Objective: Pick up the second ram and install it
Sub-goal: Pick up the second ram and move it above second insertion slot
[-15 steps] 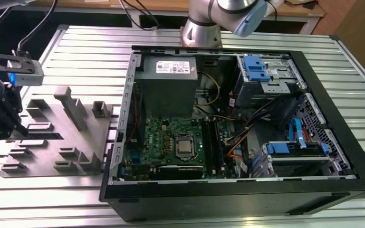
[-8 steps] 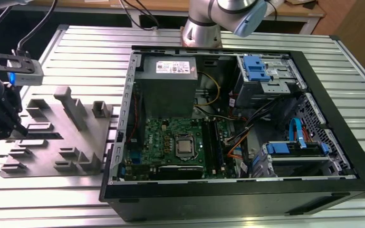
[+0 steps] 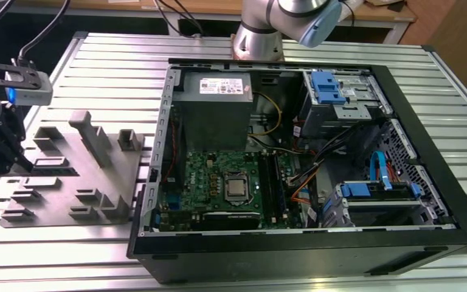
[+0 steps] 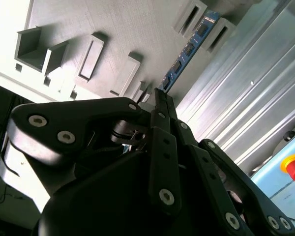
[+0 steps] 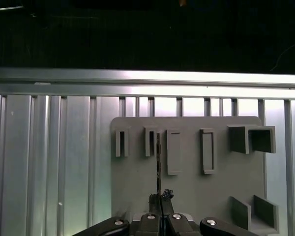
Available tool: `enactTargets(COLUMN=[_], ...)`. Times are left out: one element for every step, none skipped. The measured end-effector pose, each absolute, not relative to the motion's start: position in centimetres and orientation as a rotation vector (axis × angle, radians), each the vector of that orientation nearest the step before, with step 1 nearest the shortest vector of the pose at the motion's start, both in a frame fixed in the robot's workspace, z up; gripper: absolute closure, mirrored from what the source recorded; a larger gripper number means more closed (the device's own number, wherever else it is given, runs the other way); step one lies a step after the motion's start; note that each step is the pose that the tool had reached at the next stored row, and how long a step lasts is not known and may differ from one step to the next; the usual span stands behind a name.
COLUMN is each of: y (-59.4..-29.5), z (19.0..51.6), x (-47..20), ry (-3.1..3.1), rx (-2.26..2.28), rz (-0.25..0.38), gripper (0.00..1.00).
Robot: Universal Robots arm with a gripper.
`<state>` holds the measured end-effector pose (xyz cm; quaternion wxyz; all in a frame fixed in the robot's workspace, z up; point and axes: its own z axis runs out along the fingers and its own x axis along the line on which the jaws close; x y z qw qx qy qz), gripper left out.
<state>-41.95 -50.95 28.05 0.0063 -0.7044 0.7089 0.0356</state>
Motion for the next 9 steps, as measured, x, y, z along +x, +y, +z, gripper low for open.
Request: enactTargets(y=[-50.9, -50.9, -50.9, -51.0, -50.9, -50.9, -50.9, -50.9, -50.9], z=[28.2, 28.4, 28.5, 28.7, 28.8, 29.0, 29.1, 29.1, 29.2], x=[-41.9, -41.9, -41.9, -41.9, -41.9, -41.9, -41.9, -41.9, -41.9], ry=[2.218, 2.218, 2.218, 2.218, 2.218, 2.218, 2.218, 2.218, 2.218], rx=[-2.204, -2.204, -2.204, -2.204, -2.204, -2.204, -2.204, -2.204, -2.204], rz=[0.111, 0.111, 0.111, 0.111, 0.111, 0.111, 0.111, 0.111, 0.111], gripper=[0.92, 0.92, 0.92, 0.92, 0.92, 0.92, 0.92, 0.92, 0.92])
